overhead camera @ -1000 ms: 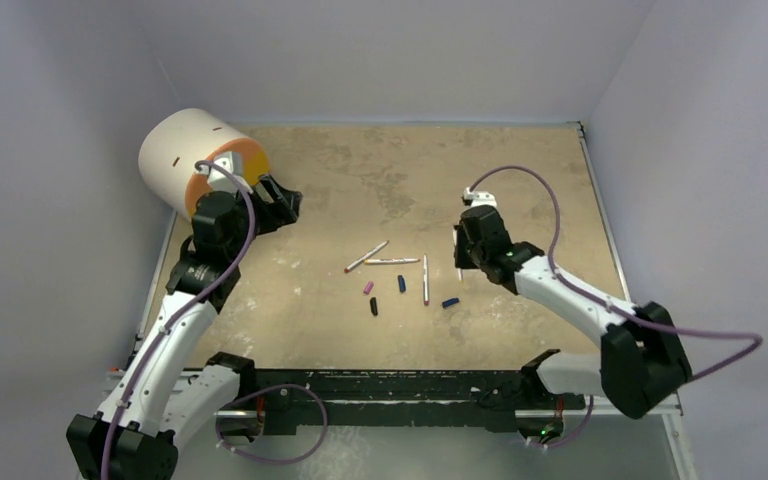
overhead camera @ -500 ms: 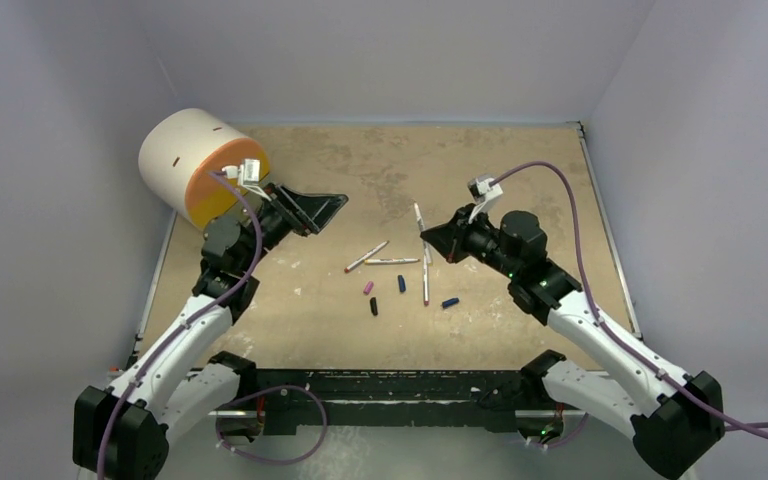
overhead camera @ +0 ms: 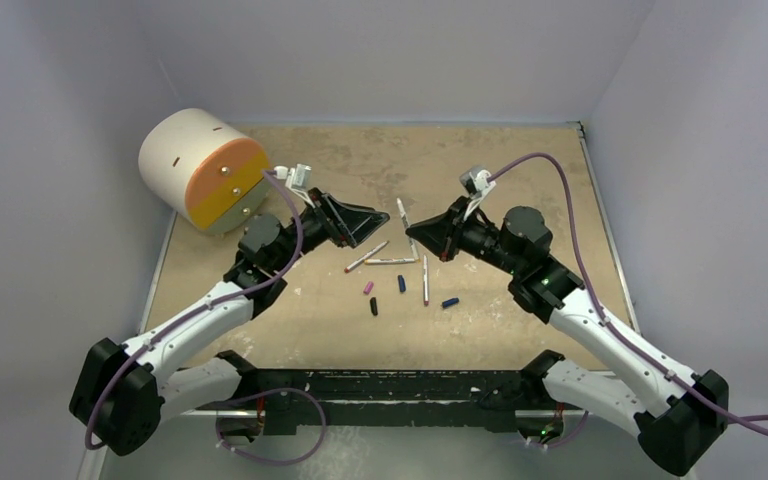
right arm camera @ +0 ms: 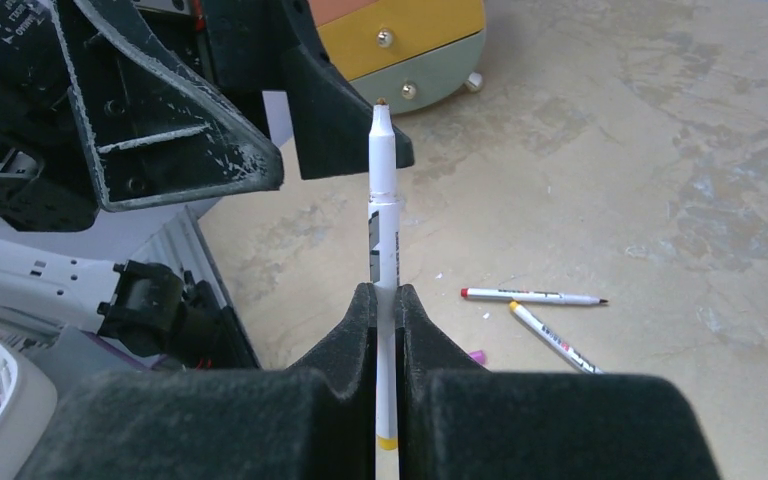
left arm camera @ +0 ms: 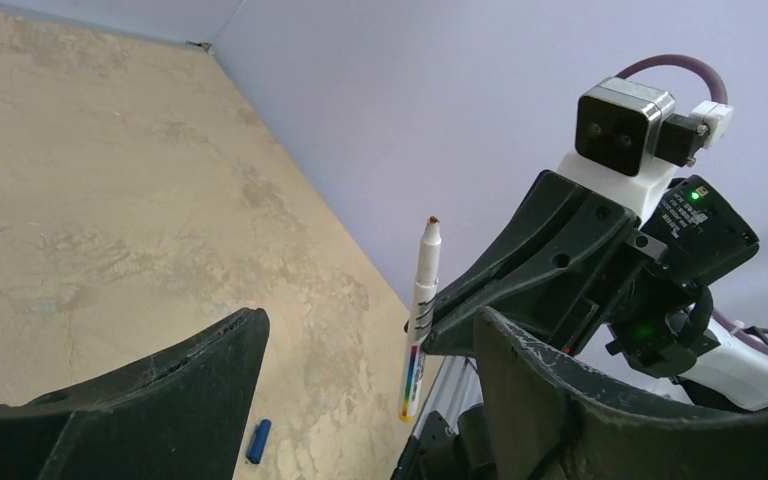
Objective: Insert the pens into the pen caps
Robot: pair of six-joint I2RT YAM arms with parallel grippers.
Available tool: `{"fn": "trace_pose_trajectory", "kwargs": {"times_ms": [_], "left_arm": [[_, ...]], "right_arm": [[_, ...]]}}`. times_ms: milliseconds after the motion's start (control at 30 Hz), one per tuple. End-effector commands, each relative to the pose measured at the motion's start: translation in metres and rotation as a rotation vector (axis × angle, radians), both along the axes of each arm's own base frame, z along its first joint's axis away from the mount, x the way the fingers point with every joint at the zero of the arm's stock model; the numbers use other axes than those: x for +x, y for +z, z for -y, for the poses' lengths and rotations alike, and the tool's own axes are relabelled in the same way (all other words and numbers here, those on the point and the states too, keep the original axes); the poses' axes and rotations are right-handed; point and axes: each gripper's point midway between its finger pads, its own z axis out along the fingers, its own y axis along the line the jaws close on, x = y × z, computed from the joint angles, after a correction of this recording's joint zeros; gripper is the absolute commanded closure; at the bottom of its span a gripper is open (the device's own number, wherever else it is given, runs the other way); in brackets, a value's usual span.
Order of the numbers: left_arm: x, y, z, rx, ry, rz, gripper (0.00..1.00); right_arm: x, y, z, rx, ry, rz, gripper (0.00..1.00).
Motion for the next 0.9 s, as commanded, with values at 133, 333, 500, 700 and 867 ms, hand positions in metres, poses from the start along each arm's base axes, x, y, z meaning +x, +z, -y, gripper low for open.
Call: {"fn": "trace_pose_trajectory", "kwargs": {"times_ms": [133,333,500,700,867], "left_arm": [[-0.002,0.035,0.022,-0.014,-0.003,0.142,0.29],[-0.006,0.029,0.039,0.017,-0.033,0.154,0.33],[-0.006,0.032,0.046,-0.002,-0.028,0.150,0.39],[-0.002,0.035,0.052,-0.019,-0.011,0.157,0.50],[-0.005,0.036,0.059,-0.032,-0.035,0.169,0.88]], "right_arm": [[-0.008,0.036,-0.009,0.058,0.054,0.086,1.00],[-0.010,0.039,-0.009,0.059,0.058,0.089,1.00],[-0.010,0.034,-0.008,0.043,0.053,0.086,1.00],[-0.013,0.030,-0.007,0.035,0.060,0.079,1.00],[-0.015,0.031,-0.005,0.043,0.053,0.079,1.00]]}}
